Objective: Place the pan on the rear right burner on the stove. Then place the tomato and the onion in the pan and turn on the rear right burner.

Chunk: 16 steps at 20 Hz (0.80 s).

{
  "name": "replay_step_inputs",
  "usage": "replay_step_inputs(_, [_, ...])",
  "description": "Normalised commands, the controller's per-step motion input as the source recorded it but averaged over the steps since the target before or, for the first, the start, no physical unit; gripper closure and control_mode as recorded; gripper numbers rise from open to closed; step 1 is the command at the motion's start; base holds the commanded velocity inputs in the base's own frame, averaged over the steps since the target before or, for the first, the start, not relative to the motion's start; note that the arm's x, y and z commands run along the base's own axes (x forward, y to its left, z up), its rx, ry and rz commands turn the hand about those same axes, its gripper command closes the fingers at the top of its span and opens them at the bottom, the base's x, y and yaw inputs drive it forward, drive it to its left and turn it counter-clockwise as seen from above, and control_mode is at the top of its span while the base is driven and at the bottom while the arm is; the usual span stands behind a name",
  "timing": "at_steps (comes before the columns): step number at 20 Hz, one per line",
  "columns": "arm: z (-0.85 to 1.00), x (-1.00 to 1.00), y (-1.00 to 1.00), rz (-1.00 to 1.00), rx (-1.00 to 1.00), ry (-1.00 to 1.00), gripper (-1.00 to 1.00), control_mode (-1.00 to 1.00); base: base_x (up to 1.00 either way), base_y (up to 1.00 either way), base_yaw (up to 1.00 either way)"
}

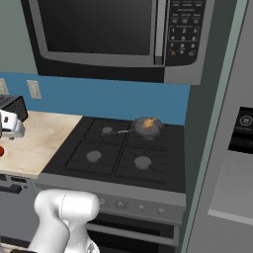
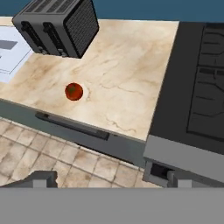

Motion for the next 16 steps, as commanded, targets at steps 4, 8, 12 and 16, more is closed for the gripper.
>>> replay_step_inputs(4, [0.0, -0.09, 0.55, 0.12, 0.0, 0.01, -1.0, -1.0, 0.0, 0.0, 0.0])
replay_step_inputs(8, [-0.05, -0.01, 0.51, 0.1, 0.0, 0.01, -1.0, -1.0, 0.0, 0.0, 0.0])
replay_step_inputs(12, [-0.14, 0.0, 0.43, 0.08, 0.0, 0.01, -1.0, -1.0, 0.0, 0.0, 0.0])
replay_step_inputs(16, [-0.2, 0.0, 0.33, 0.05, 0.0, 0.01, -1.0, -1.0, 0.0, 0.0, 0.0])
